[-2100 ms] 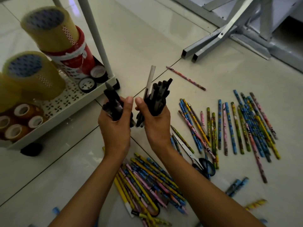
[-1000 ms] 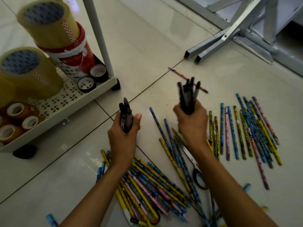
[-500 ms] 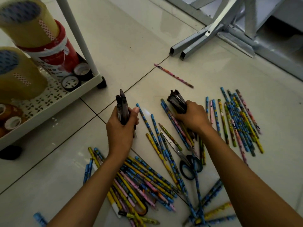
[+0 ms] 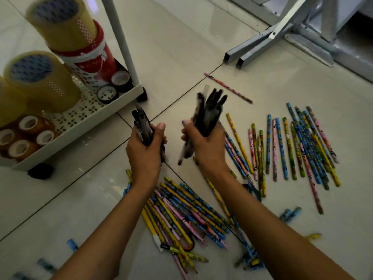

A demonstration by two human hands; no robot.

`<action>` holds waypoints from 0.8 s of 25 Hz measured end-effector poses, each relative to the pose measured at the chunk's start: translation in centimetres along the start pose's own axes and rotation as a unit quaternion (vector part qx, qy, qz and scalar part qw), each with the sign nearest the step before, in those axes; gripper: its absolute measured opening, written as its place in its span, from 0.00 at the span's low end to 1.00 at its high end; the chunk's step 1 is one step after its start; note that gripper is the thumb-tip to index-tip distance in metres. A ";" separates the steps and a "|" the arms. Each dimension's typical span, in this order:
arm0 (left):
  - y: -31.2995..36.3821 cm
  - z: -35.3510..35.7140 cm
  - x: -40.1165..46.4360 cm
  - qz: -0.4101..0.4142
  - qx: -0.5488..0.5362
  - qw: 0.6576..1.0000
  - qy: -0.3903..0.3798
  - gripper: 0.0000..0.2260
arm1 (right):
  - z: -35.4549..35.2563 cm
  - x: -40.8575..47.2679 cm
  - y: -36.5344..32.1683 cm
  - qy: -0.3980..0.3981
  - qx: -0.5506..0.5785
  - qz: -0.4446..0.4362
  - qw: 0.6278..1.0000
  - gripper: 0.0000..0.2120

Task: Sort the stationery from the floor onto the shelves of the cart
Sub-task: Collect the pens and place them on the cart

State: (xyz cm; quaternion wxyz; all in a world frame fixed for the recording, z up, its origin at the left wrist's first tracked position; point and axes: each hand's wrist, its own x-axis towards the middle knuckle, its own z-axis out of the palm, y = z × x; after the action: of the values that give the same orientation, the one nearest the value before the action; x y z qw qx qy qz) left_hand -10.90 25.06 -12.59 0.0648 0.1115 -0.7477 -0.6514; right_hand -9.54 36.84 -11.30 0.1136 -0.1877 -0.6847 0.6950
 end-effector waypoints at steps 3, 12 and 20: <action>0.0 -0.5 -0.1 0.005 -0.002 0.999 0.031 0.07 | 3.0 -1.5 2.2 0.003 -0.030 -0.053 0.998 0.16; -1.4 -0.9 -0.9 0.016 0.034 0.999 0.021 0.10 | 3.7 -2.3 5.8 -0.001 -0.145 -0.184 0.972 0.18; 1.8 -1.4 0.2 -0.017 0.000 1.000 0.019 0.10 | 4.5 -1.9 -0.5 -0.047 -0.036 -0.055 0.997 0.10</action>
State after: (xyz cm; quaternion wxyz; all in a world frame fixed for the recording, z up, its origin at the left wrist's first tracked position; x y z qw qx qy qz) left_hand -10.95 23.90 -10.67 0.0674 0.1365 -0.7445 -0.6500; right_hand -9.76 31.96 -10.63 0.1123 -0.1209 -0.7234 0.6704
